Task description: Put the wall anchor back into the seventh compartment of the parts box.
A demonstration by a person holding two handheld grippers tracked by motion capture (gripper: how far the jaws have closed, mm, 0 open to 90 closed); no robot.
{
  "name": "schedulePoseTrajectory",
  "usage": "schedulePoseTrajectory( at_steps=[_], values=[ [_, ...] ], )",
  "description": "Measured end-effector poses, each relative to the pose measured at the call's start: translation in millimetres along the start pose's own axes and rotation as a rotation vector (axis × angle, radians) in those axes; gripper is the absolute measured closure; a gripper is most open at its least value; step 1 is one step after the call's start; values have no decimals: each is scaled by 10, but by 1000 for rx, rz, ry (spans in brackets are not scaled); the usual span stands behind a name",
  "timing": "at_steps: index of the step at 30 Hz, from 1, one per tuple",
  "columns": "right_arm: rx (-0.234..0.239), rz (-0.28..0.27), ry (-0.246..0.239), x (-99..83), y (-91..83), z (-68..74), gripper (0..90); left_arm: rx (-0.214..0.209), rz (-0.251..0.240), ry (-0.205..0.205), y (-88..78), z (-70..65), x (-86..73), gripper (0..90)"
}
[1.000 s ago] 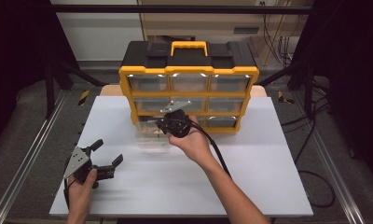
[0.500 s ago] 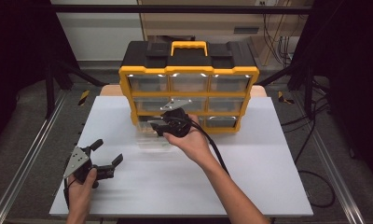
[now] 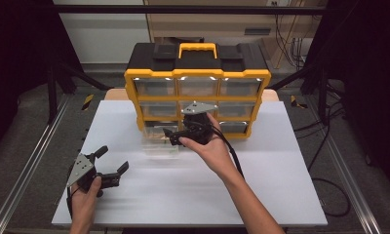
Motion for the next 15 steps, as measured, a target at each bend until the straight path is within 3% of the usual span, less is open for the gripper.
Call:
schedulePoseTrajectory(
  at_steps=[15],
  values=[
    [-48, -73, 10, -252, -422, -289, 65, 4, 2, 4, -10, -5, -3, 9]
  ],
)
Point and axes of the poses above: each handheld gripper's, and its own axes: y roughly forward along the jaws, x roughly out of its top, z roughly to its left, the point moved 2 cm from there along y, roughly forward along the jaws, and after that the axes turned 7 degrees about z, right-handed, at the moved point
